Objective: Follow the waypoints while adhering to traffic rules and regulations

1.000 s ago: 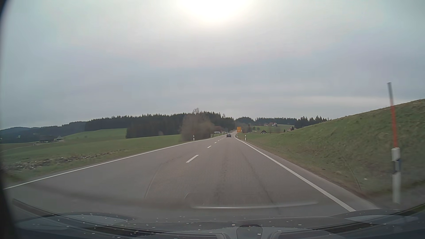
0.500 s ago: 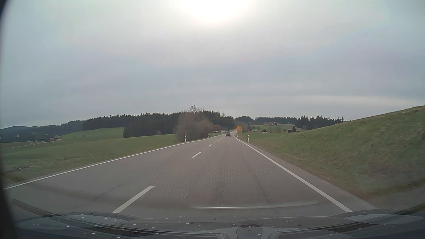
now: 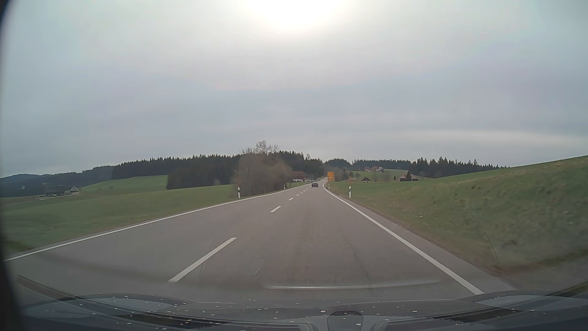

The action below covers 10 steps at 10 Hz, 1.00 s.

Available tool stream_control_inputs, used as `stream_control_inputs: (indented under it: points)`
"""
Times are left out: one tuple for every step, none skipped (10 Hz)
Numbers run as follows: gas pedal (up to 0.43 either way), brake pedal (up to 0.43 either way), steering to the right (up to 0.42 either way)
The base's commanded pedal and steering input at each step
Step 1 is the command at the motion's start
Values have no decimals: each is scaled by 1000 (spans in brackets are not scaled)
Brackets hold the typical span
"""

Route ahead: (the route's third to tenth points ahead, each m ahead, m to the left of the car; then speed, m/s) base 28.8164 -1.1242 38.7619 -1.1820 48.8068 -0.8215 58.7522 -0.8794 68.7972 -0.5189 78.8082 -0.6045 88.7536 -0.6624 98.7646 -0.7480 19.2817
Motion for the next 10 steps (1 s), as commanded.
stream_control_inputs:
  points:
    - [150, 0, 0]
    - [150, 0, 0]
    - [150, 0, 0]
    - [150, 0, 0]
    - [150, 0, -2]
    - [150, 0, -4]
    - [150, 0, -4]
    - [150, 0, -5]
    - [150, 0, -5]
    - [150, 0, -5]
